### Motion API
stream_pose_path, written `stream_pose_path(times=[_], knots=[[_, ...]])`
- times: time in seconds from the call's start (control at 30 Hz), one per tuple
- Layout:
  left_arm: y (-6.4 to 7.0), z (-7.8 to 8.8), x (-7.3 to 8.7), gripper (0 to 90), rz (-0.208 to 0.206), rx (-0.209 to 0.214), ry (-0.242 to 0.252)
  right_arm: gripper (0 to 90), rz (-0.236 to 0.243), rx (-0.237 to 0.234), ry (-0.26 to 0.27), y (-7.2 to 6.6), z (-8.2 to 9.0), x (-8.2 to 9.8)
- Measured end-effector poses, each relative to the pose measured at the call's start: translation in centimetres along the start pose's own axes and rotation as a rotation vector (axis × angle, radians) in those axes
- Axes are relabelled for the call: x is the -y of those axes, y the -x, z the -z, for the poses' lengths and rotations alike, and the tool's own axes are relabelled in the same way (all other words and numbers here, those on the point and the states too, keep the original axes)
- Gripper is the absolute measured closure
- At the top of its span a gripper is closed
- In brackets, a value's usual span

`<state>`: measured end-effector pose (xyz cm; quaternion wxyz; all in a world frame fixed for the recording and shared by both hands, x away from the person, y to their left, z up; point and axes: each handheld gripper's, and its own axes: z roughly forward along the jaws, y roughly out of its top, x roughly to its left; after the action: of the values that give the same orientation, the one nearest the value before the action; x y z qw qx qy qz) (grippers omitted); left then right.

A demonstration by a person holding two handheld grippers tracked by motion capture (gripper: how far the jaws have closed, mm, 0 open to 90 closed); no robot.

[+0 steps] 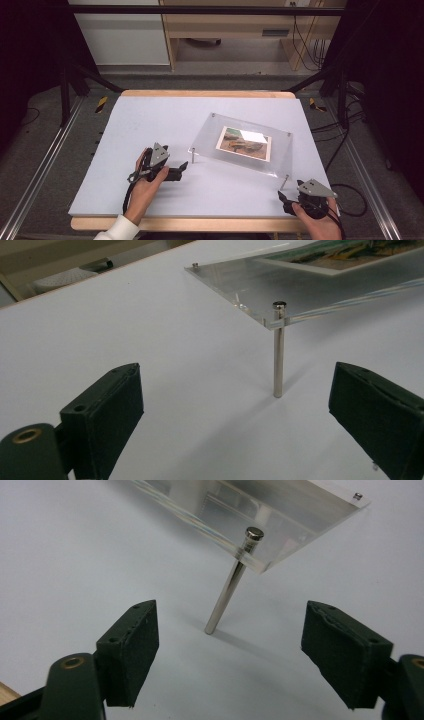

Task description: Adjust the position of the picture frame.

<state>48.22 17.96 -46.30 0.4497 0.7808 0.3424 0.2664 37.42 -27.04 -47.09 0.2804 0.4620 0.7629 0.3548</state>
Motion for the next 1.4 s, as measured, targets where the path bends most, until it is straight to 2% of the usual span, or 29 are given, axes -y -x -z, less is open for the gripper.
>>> stream_pose_path(times=[0.17, 0.3, 0.47, 0.5, 0.6, 0.63, 0.77, 1.1, 1.17, 1.4], knots=[[0.1, 0.0, 0.0, 6.7, 0.016, -0.003, 0.015, 26.9, -0.017, 0.0, 0.0, 0.1, 0.0, 0.1], [0.3, 0.0, 0.1, 6.7, 0.013, -0.003, 0.025, 26.9, -0.032, -0.011, -0.009, 0.0, -0.1, 0.2], [0.7, -0.1, 0.2, 6.6, 0.018, 0.03, 0.029, 24.0, -0.052, -0.017, -0.004, -0.2, -0.3, 0.3], [0.9, -0.2, 0.2, 6.1, 0.018, 0.048, 0.028, 24.0, -0.063, -0.029, 0.01, -0.2, -0.6, 0.3], [1.2, -0.3, 0.1, 5.9, 0.018, 0.062, 0.028, 24.7, -0.076, -0.034, 0.02, -0.2, -0.7, 0.2], [1.3, -0.3, 0.1, 5.9, 0.015, 0.07, 0.026, 25.9, -0.097, -0.044, 0.029, -0.2, -0.8, 0.1], [1.8, -0.4, 0.0, 5.9, 0.004, 0.102, 0.016, 32.1, -0.117, -0.062, 0.054, -0.1, -1.1, 0.0], [2.2, -0.2, -0.3, 6.5, -0.018, 0.092, 0.005, 35.3, -0.161, -0.071, 0.085, 0.2, -1.3, -0.4], [2.1, -0.2, -0.4, 6.7, -0.016, 0.088, 0.007, 39.0, -0.178, -0.096, 0.103, 0.4, -1.5, -0.4], [2.0, -0.1, -0.4, 7.0, -0.002, 0.091, 0.002, 58.2, -0.193, -0.107, 0.107, 0.5, -2.3, -0.6]])
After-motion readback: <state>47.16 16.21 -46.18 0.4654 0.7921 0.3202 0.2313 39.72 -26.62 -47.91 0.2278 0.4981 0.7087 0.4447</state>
